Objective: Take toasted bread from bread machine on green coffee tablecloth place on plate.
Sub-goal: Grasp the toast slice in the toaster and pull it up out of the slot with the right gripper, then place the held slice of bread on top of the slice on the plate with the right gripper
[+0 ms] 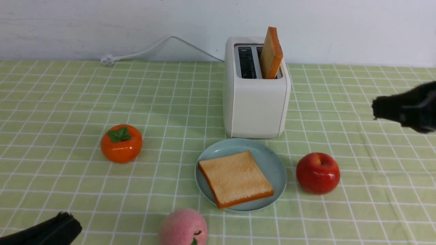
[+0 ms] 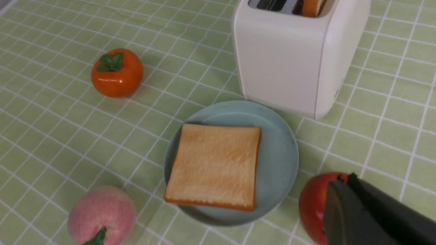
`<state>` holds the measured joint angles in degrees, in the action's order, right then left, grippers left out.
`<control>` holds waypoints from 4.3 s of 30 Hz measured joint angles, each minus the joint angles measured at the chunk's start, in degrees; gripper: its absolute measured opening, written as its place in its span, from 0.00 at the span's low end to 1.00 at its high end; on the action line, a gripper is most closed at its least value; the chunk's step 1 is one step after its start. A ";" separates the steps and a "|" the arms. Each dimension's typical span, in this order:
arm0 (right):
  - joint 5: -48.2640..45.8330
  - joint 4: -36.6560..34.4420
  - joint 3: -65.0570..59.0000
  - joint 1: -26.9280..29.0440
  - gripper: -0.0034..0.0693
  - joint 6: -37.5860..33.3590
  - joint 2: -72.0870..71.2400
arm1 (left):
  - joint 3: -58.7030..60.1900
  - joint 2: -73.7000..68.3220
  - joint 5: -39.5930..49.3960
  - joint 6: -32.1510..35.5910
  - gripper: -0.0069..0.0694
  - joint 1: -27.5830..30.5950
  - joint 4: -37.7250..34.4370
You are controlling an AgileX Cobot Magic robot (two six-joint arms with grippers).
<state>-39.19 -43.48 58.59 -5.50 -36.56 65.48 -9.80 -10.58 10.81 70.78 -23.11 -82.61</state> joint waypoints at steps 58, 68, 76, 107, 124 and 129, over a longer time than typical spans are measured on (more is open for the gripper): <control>35.29 -4.29 32.06 -11.59 0.45 -6.23 47.15 | -0.75 0.22 -5.08 5.81 0.07 0.00 -3.70; 35.24 -5.38 32.06 -11.72 0.22 -6.23 47.15 | -0.75 0.22 -4.46 5.81 0.07 0.00 -3.70; 34.88 -5.43 31.99 -11.72 0.22 -6.23 44.58 | -0.75 0.22 -4.46 5.81 0.07 0.00 -3.70; -10.62 -7.60 12.93 -12.11 0.21 14.79 17.11 | 11.48 0.22 -6.29 0.65 0.08 0.00 -6.31; 4.76 -36.80 4.09 -12.65 0.21 -7.08 32.00 | 11.48 0.22 -7.02 0.65 0.08 0.00 -6.68; 6.15 -37.09 4.09 -12.65 0.25 -6.56 34.58 | 11.48 0.22 -7.02 0.65 0.08 0.00 -6.68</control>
<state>-33.04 -80.58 62.67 -18.15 -43.13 100.05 1.68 -10.36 3.79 71.43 -23.11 -89.29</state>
